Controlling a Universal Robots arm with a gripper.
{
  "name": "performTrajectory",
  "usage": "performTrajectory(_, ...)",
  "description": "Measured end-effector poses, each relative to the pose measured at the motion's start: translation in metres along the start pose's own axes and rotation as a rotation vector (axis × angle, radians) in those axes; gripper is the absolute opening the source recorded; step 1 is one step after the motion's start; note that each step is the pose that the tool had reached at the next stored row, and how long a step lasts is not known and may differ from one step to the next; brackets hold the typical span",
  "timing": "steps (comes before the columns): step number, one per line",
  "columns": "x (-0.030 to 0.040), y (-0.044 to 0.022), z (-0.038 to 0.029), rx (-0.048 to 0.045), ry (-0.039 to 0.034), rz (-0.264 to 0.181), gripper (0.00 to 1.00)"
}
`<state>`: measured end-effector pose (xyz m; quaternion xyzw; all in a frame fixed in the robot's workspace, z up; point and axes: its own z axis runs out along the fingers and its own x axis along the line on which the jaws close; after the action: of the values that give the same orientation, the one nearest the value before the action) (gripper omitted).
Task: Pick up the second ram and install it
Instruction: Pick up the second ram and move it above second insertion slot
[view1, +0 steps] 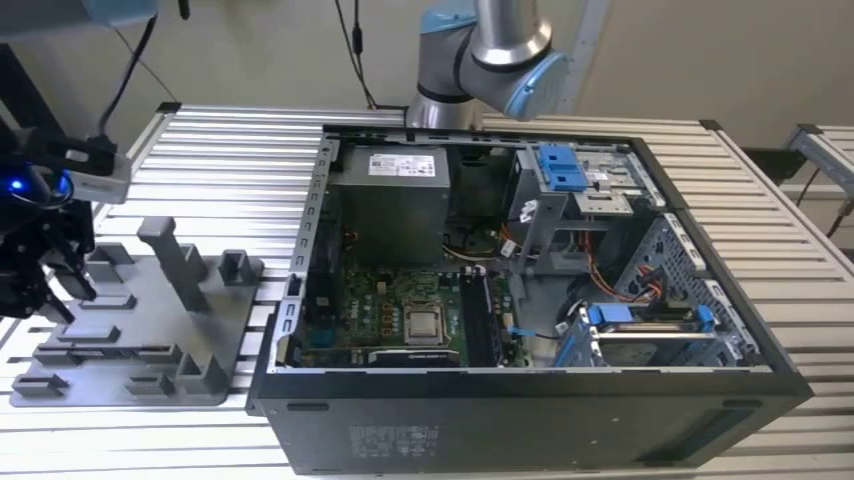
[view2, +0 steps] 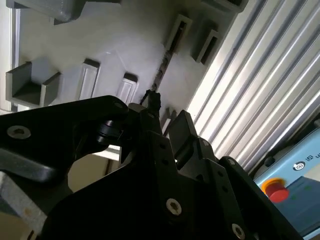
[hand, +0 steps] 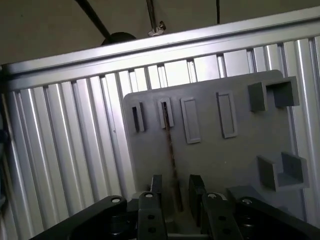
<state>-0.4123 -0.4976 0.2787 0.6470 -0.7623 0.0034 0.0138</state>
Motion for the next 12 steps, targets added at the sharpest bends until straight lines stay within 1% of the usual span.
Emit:
performTrajectory(3,0.0001,0.0012,0.0036,0.0051,-0.0006,-0.020,0.36)
performTrajectory(10,0.0001,0.0012,0.0044,0.0052,-0.0006,-0.021,0.36)
performTrajectory(12,0.0000,0.0012,0.0055,0.0056,-0.0010,-0.021,0.36)
